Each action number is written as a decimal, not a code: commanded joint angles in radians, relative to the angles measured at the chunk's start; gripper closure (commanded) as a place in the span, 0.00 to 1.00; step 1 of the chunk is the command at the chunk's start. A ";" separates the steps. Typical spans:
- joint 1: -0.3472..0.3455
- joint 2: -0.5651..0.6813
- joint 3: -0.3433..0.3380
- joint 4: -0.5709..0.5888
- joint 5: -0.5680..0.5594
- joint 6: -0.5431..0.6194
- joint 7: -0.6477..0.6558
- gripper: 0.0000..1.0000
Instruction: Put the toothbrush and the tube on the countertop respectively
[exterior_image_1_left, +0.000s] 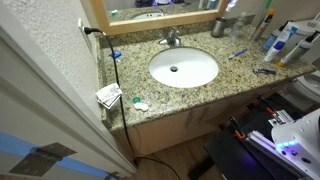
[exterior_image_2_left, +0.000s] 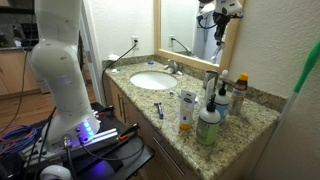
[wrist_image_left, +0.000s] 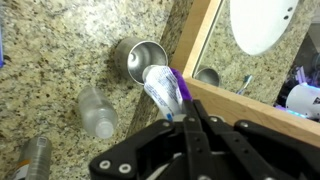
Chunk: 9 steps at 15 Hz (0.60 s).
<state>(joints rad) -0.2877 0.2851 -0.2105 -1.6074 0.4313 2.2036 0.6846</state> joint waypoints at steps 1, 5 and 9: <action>-0.047 -0.089 -0.002 -0.013 0.091 -0.241 -0.087 0.99; -0.072 -0.107 -0.038 0.000 0.149 -0.534 -0.121 0.99; -0.052 -0.098 -0.064 0.002 0.132 -0.635 -0.110 0.99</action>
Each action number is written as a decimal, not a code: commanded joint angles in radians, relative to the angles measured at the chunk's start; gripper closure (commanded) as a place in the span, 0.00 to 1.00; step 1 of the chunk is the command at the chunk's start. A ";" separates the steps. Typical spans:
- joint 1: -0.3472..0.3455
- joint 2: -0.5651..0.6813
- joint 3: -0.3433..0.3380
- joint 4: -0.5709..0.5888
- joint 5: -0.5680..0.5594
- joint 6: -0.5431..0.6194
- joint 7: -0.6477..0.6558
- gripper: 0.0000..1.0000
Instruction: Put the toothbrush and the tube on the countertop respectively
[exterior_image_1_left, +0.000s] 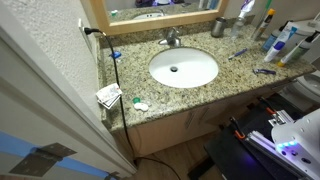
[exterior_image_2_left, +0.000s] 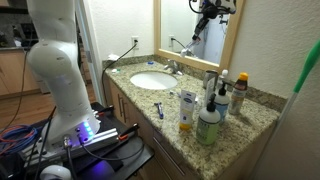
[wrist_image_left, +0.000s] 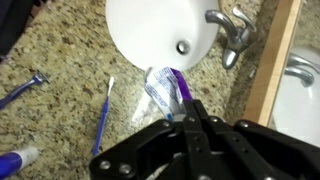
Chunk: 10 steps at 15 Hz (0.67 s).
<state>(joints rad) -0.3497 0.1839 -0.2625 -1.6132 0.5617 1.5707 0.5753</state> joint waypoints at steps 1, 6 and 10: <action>0.011 0.008 -0.014 0.005 0.002 -0.015 -0.002 0.97; 0.018 0.075 -0.012 0.025 -0.017 -0.026 0.044 0.99; 0.001 0.184 -0.011 0.036 0.034 -0.115 0.102 0.99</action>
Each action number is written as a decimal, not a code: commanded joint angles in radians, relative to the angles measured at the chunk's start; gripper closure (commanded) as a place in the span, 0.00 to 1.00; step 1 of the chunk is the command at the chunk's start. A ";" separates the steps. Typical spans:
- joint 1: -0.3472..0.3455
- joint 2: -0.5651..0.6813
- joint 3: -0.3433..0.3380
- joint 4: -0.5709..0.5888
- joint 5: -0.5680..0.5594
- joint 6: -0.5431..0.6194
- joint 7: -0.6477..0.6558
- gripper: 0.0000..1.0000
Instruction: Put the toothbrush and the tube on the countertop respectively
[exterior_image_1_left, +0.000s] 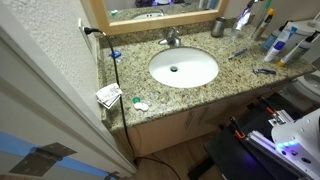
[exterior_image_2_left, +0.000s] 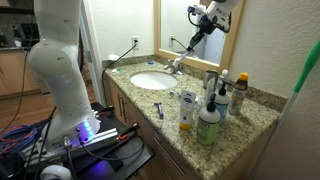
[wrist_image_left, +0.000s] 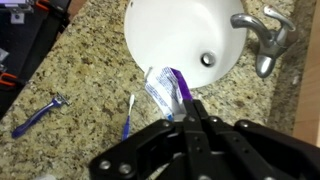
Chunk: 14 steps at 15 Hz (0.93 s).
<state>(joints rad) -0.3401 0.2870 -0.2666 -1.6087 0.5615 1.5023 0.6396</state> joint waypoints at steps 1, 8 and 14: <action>-0.011 0.101 -0.009 0.027 0.044 -0.033 0.052 0.99; -0.008 0.134 -0.017 0.010 0.037 0.002 0.076 0.99; -0.028 0.265 -0.008 0.035 0.116 0.105 0.165 0.99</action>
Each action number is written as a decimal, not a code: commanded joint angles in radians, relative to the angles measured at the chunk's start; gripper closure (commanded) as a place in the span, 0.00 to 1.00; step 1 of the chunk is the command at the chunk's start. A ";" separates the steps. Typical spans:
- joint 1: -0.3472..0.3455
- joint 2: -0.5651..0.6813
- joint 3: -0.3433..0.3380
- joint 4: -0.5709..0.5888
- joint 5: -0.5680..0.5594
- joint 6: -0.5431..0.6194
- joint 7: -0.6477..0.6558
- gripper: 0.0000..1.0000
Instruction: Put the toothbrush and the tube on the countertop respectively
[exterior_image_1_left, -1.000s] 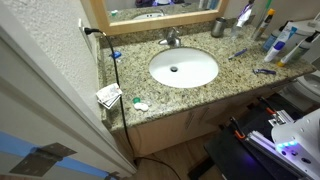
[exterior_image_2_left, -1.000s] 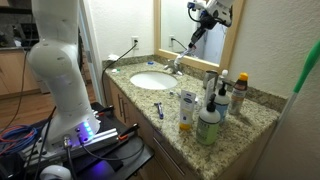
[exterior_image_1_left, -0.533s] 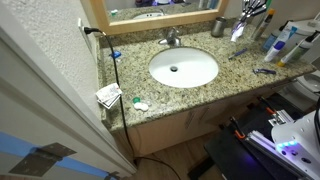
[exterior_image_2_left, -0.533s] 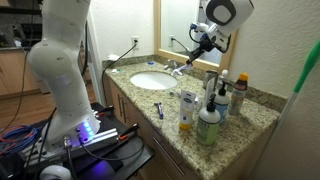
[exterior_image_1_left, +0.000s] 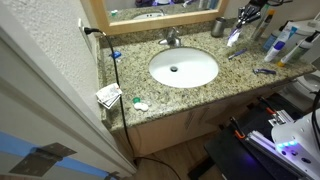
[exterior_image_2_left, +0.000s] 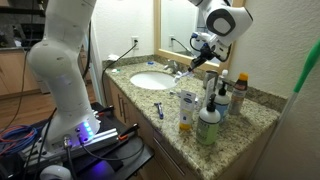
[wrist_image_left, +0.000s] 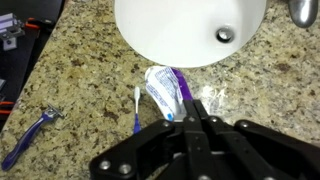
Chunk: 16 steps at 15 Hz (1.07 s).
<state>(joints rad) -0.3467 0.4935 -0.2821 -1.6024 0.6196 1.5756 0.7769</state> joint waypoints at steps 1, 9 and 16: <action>-0.027 0.076 0.010 0.035 0.081 0.039 0.036 0.99; -0.010 0.119 -0.005 0.024 0.063 0.070 0.077 0.99; -0.002 0.157 -0.016 -0.011 0.018 0.235 0.115 0.99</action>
<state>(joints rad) -0.3607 0.6465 -0.2881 -1.5902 0.6631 1.7435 0.8745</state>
